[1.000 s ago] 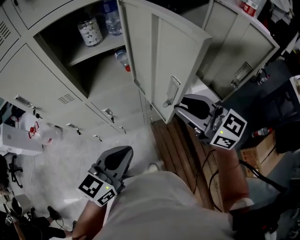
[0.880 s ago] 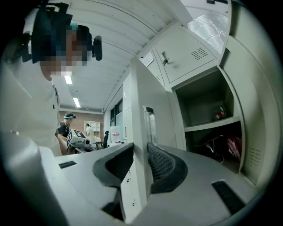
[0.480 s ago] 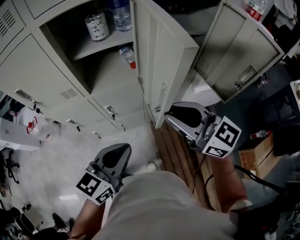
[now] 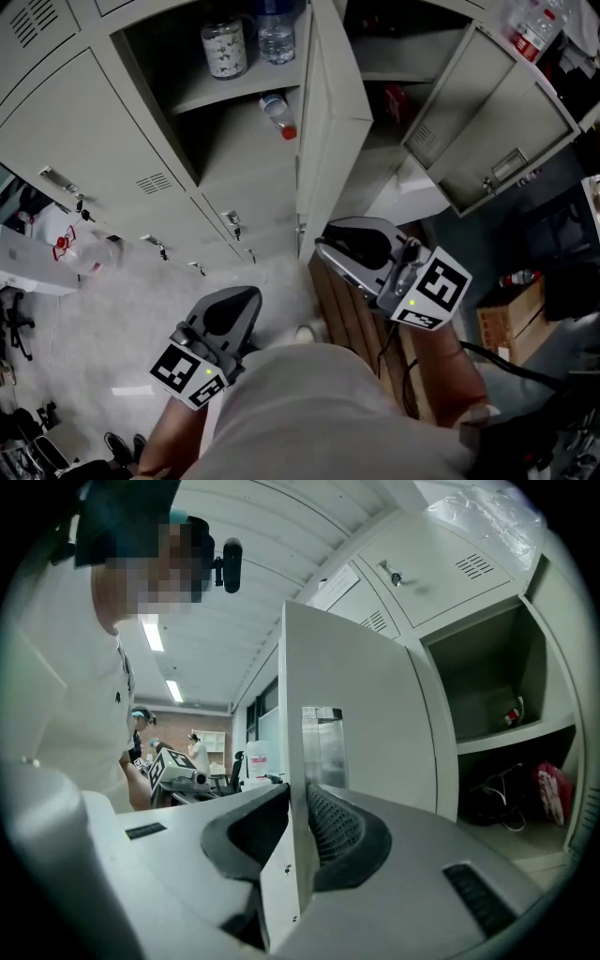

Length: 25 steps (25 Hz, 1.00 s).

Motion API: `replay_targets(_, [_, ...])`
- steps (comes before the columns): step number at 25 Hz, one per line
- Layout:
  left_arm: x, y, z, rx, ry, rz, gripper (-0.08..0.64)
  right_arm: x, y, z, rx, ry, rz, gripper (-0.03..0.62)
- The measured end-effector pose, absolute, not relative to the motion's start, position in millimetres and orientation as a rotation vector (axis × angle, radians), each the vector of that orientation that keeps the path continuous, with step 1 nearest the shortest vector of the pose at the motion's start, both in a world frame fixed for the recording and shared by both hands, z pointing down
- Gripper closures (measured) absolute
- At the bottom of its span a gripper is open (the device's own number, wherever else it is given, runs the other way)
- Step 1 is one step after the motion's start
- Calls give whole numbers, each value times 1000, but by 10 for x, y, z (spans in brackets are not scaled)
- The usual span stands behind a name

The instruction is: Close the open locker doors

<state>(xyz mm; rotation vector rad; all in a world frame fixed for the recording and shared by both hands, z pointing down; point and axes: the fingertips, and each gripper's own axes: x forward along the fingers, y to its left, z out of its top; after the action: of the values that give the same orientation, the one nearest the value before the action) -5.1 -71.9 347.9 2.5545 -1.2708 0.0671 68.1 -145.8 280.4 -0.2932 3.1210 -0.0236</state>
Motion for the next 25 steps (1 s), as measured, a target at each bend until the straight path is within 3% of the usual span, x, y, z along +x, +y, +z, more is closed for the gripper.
replay_targets(25, [-1150,-738,3411,2573,-1250,32,548,-520,-1522,2784,-365,3151,14,545])
